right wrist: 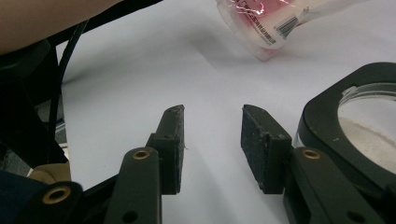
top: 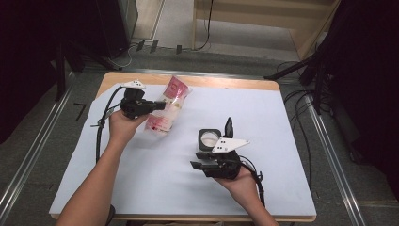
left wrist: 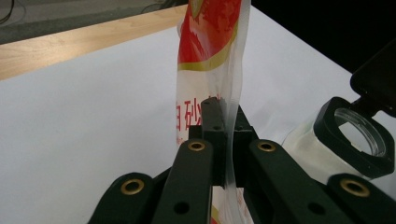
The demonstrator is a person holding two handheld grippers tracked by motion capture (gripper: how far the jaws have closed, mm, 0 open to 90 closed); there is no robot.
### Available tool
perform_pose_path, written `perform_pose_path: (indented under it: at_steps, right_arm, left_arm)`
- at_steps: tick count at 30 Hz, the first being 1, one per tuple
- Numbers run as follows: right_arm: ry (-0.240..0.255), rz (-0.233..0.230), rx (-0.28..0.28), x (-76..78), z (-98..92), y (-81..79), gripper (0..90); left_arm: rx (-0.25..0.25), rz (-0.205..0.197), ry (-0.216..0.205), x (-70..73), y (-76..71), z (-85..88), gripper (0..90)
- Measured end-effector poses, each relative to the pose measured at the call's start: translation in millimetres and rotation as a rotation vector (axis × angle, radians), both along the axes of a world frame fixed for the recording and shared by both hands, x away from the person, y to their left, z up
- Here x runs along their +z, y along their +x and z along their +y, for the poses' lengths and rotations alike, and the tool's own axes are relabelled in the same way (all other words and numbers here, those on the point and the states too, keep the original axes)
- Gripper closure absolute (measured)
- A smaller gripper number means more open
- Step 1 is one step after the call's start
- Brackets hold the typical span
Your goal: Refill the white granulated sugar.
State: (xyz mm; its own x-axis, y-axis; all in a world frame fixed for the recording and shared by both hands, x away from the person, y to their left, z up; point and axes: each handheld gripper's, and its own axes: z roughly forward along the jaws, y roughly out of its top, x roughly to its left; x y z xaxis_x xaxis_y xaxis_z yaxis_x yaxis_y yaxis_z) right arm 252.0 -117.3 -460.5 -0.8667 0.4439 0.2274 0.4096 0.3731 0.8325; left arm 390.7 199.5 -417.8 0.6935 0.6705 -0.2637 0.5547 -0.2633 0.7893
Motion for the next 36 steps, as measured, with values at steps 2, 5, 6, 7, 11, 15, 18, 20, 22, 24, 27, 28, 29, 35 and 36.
perform_pose_path:
  at_steps: [2,5,6,7,11,15,18,20,22,24,27,28,29,35,36]
  right_arm:
    - [-0.009,-0.001,0.001,-1.9,0.1,-0.2,60.2]
    - [-0.008,0.004,-0.003,-2.9,-0.7,-0.3,60.2]
    - [-0.001,0.012,-0.003,-2.7,-1.5,-0.2,60.2]
    - [0.004,0.014,-0.003,-2.6,-2.1,0.0,60.2]
    - [-0.016,-0.007,-0.017,-1.9,-4.2,0.1,57.3]
    - [-0.03,-0.019,-0.027,-2.3,-6.1,0.3,55.3]
    - [-0.031,-0.02,-0.036,-2.0,-8.0,1.9,54.0]
    - [-0.03,-0.014,-0.04,-2.0,-9.5,2.5,53.8]
    - [-0.03,-0.011,-0.048,-1.6,-11.1,3.1,53.5]
    - [-0.021,-0.013,-0.053,-1.4,-12.6,2.8,53.4]
    - [-0.017,-0.013,-0.053,-1.5,-13.2,2.3,53.5]
    - [-0.019,-0.012,-0.052,-1.4,-13.2,2.3,53.5]
    - [-0.019,-0.012,-0.052,-1.4,-13.1,2.3,53.5]
    - [-0.026,-0.012,-0.048,-1.6,-12.6,2.9,53.5]
    - [-0.026,-0.013,-0.048,-1.7,-12.7,3.2,53.4]
  left_arm:
    - [0.005,0.005,-0.005,-0.6,-1.3,2.0,90.0]
    - [0.009,0.008,-0.007,-0.8,-2.9,4.7,90.0]
    - [0.008,0.005,-0.007,-1.0,-3.5,5.7,90.0]
    - [0.01,0.01,-0.008,-1.4,-4.5,6.9,90.0]
    - [0.01,0.02,-0.018,-3.5,-7.5,11.8,90.0]
    - [-0.008,0.035,-0.013,-3.4,-10.8,12.7,90.0]
    - [-0.012,0.039,-0.011,-3.0,-14.0,12.1,90.0]
    - [-0.023,0.043,-0.001,-2.3,-17.0,11.1,90.0]
    - [-0.031,0.038,0.003,-2.7,-20.9,10.8,90.0]
    - [-0.038,0.039,0.008,-2.2,-24.0,12.0,90.0]
    - [-0.038,0.036,0.012,-1.9,-30.5,15.1,90.0]
    - [-0.041,0.046,0.012,-1.8,-31.9,15.9,90.0]
    - [-0.044,0.036,0.03,-1.6,-34.8,18.1,89.9]
    - [-0.056,0.043,0.033,-3.6,-46.2,25.6,89.3]
    - [-0.061,0.039,0.038,-4.1,-47.4,27.1,89.3]
